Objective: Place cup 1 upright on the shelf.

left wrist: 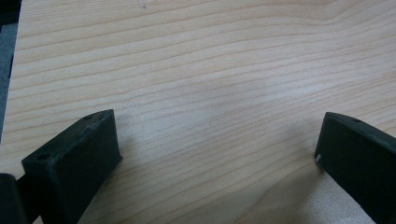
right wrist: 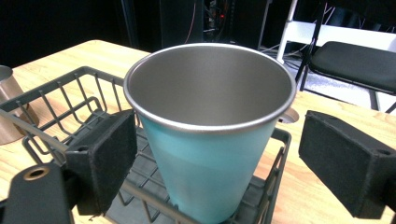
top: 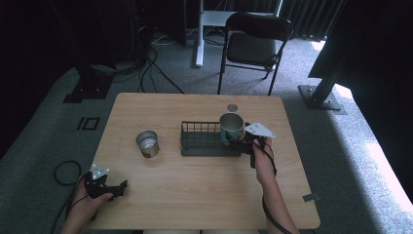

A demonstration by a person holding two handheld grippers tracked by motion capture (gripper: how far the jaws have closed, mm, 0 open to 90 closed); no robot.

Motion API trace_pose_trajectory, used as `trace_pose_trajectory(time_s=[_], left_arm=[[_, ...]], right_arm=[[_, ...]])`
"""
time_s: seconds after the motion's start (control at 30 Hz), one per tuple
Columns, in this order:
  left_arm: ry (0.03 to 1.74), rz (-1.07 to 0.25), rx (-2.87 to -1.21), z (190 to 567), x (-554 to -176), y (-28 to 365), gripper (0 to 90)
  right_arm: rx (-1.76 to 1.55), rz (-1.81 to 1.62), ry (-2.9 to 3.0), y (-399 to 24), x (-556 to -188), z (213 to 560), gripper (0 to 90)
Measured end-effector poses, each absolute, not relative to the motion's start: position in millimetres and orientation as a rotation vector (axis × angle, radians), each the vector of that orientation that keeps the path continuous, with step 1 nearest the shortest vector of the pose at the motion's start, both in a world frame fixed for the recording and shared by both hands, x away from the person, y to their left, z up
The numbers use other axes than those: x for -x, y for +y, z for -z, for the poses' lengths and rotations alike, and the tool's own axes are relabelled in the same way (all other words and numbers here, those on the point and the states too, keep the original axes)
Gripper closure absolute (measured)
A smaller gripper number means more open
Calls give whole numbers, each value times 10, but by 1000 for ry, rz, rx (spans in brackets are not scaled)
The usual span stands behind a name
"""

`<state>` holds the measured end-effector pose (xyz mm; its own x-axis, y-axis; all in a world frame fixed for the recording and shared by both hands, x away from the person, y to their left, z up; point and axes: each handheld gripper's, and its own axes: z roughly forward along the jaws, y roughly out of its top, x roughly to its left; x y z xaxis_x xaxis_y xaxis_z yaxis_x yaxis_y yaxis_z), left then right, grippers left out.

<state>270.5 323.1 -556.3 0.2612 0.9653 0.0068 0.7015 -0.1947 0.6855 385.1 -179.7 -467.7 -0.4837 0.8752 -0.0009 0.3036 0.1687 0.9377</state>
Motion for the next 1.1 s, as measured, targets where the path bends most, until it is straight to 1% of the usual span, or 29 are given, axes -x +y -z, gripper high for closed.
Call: trace_pose_trajectory(time_s=[0.43, 1.1], left_arm=[[1504, -605, -1970, 5563, -2705, 3231, 4], [1504, -605, -1970, 5563, -2705, 3231, 4]], right_arm=[[-1087, -1334, 1931, -1946, -3684, 4683, 114], [-1071, -1337, 1982, -2286, -3445, 4802, 114]])
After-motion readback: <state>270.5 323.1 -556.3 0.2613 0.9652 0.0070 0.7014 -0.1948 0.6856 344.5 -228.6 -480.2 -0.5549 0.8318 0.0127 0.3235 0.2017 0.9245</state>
